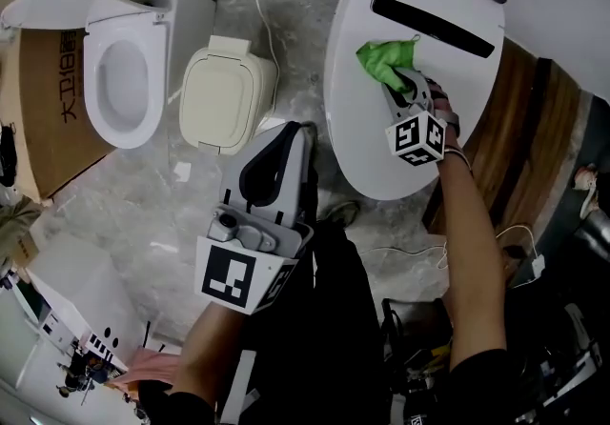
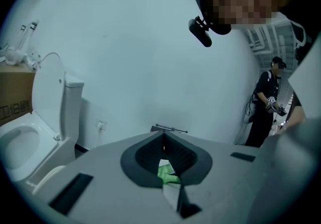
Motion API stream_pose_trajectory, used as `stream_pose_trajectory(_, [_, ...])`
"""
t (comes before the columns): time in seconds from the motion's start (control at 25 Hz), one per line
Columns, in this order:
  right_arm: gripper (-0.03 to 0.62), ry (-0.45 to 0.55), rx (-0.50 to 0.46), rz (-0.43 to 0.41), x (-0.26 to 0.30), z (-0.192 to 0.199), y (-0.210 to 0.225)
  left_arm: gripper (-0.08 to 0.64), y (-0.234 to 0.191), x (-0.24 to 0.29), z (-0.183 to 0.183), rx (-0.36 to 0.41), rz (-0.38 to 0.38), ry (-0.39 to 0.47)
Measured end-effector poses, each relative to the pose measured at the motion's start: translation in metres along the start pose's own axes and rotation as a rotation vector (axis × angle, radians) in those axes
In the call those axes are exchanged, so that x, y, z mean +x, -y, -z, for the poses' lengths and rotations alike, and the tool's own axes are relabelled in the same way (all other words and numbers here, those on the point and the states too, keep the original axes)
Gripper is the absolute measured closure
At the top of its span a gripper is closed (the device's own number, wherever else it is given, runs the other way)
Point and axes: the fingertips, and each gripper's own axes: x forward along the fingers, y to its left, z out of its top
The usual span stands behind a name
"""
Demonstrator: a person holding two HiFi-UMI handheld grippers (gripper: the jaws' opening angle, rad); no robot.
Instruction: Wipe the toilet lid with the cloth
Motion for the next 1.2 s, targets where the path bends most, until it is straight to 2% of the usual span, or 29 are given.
stream_pose_trajectory(0.2, [0.465,0.02,-0.124,-0.051,-0.008,-0.001,-0.031,0.551,0.007,-0.018,0.011,-0.007,-0.009,-0.004])
stream_pose_trajectory(0.64, [0.465,0.006,-0.222,-0.132,-0.061,0.041,-0.137,0.551,0.045,-0.058,0.039,0.002,0.022,-0.016])
stream_pose_trajectory(0.88, [0.465,-0.013,-0.192,-0.14,-0.098,0.072,-0.199,0.551,0.072,-0.083,0.053,0.005,0.038,-0.008])
stream_pose_trajectory(1.08, [0.465,-0.029,-0.192,-0.152,-0.115,0.088,-0.232,0.551,0.091,-0.102,0.068,0.013,0.052,-0.012])
stream_pose_trajectory(1.2, [0.465,-0.042,-0.162,-0.152,-0.126,0.099,-0.248,0.551,0.104,-0.111,0.077,0.014,0.057,-0.025])
